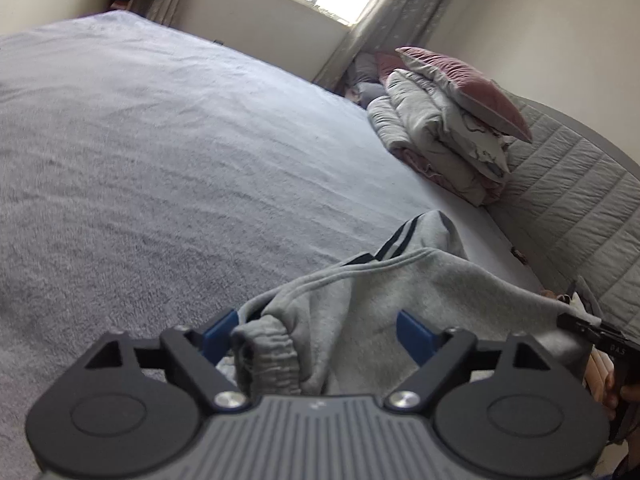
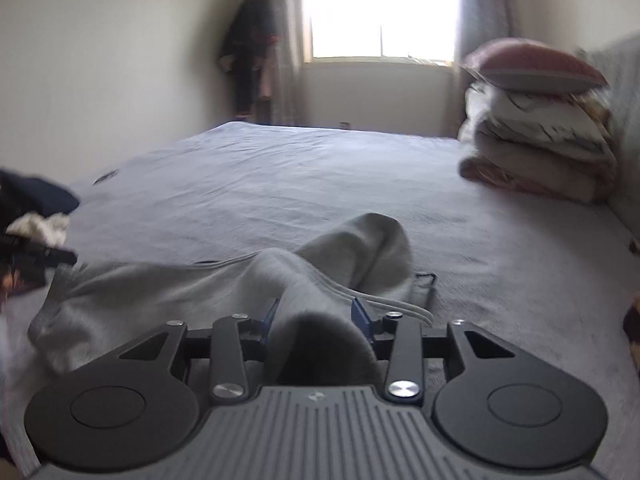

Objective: Fold clothes

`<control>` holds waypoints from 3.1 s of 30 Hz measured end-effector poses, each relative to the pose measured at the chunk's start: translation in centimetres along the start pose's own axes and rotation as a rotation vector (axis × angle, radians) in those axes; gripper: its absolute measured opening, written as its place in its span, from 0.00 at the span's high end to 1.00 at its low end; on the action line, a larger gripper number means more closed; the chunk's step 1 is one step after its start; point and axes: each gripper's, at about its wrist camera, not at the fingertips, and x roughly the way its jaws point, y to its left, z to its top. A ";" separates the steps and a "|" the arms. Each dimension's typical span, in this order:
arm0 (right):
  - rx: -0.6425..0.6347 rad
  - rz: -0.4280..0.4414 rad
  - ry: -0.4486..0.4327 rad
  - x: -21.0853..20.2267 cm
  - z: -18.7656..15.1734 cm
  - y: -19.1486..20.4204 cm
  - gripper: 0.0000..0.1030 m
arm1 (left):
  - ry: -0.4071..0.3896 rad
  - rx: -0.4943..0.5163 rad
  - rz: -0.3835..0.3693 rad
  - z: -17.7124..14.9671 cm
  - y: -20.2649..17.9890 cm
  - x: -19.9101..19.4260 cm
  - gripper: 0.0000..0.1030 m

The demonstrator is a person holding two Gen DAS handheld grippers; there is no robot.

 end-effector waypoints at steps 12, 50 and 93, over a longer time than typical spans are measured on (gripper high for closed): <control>0.132 -0.069 0.133 4.6 -0.9 -1.9 0.38 | 0.106 0.020 0.166 -0.4 -1.9 4.8 0.69; 0.199 -0.098 0.143 4.2 0.6 -3.8 0.26 | -0.032 0.238 -0.087 -1.9 -2.5 -2.5 0.82; -0.078 -0.007 0.066 3.6 1.7 -0.3 0.87 | -0.113 0.002 0.018 0.5 -2.2 -0.9 0.82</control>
